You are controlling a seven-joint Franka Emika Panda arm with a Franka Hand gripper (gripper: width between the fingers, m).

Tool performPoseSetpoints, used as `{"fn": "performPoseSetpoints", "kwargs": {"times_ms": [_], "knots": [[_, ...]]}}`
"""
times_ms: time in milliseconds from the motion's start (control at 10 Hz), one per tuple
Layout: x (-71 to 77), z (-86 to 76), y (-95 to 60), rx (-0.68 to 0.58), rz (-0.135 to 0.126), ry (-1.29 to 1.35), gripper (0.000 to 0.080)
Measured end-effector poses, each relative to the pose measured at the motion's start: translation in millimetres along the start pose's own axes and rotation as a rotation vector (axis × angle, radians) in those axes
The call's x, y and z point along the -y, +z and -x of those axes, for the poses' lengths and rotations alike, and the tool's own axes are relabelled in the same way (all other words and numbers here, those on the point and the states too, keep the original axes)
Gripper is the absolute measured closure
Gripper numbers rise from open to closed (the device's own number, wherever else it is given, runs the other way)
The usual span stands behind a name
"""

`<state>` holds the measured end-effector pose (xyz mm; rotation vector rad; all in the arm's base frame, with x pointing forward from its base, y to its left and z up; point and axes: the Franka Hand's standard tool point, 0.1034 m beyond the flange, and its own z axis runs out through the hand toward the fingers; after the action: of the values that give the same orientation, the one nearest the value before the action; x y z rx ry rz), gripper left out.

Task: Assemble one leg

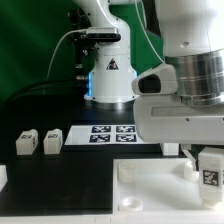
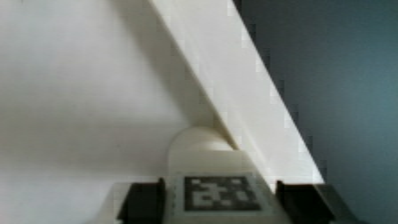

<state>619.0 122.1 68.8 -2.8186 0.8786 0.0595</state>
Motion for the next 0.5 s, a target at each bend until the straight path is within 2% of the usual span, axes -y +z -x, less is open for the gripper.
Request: {"fn": "performPoseSetpoints", "kwargs": {"times_ms": [500], "knots": [[10.1, -4.7, -4.7, 0.091, -0.102, 0.882, 0.0505]]}}
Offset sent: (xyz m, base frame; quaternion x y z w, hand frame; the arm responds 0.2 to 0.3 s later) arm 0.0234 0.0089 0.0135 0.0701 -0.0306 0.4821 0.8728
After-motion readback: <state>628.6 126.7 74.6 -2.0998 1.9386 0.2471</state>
